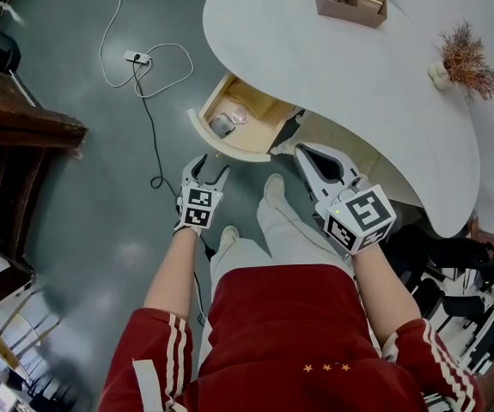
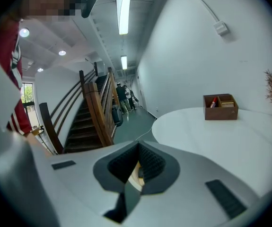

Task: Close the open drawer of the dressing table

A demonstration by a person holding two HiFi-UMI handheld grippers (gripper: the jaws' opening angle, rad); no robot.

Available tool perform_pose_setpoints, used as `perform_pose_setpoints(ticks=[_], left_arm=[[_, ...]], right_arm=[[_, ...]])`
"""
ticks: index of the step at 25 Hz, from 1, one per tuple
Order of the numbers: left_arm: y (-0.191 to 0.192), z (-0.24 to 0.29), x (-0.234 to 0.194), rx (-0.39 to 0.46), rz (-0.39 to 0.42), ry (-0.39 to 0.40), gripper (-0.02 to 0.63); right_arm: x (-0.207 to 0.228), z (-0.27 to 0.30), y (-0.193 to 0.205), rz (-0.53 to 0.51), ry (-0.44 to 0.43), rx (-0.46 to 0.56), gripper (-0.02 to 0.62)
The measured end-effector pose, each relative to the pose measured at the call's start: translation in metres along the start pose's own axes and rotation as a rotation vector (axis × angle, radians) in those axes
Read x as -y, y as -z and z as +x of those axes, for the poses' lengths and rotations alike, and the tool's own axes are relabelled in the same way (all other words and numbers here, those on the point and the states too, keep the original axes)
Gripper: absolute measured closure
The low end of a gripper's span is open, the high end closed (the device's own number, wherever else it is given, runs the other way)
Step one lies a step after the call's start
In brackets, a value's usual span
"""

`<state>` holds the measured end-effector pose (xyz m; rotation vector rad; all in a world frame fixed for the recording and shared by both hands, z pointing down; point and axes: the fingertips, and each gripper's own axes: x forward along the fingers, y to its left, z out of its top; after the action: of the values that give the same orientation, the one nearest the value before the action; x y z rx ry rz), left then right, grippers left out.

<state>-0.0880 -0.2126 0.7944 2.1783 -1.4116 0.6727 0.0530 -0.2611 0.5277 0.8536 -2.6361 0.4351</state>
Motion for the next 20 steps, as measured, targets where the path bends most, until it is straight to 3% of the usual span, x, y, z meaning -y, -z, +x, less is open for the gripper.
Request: perform_pose_setpoints(ticks=[9,14,16,20], left_arm=[[0.029,0.036,-0.009,-0.064,-0.022,0.018,0.355],[0.031,0.045,-0.008,-0.062,-0.013,0.007,0.417],[0.033,0.046,-0.010,-0.073,-0.005,-0.008,0.493],[0.033,0.048,-0.012,-0.074,-0.021,-0.025,0.500]], right_arm=[[0.003,-0.004,0.023,0.046,0.014,-0.020,0.591],[0.002,-0.003,0.033,0.070,0.021,-0.028,0.591],[-0.003,-0.001,0.035,0.071,0.009,-0.034,0.591],[-0.009,0.002,0.035,0.061,-0.013,-0.046,0.591]])
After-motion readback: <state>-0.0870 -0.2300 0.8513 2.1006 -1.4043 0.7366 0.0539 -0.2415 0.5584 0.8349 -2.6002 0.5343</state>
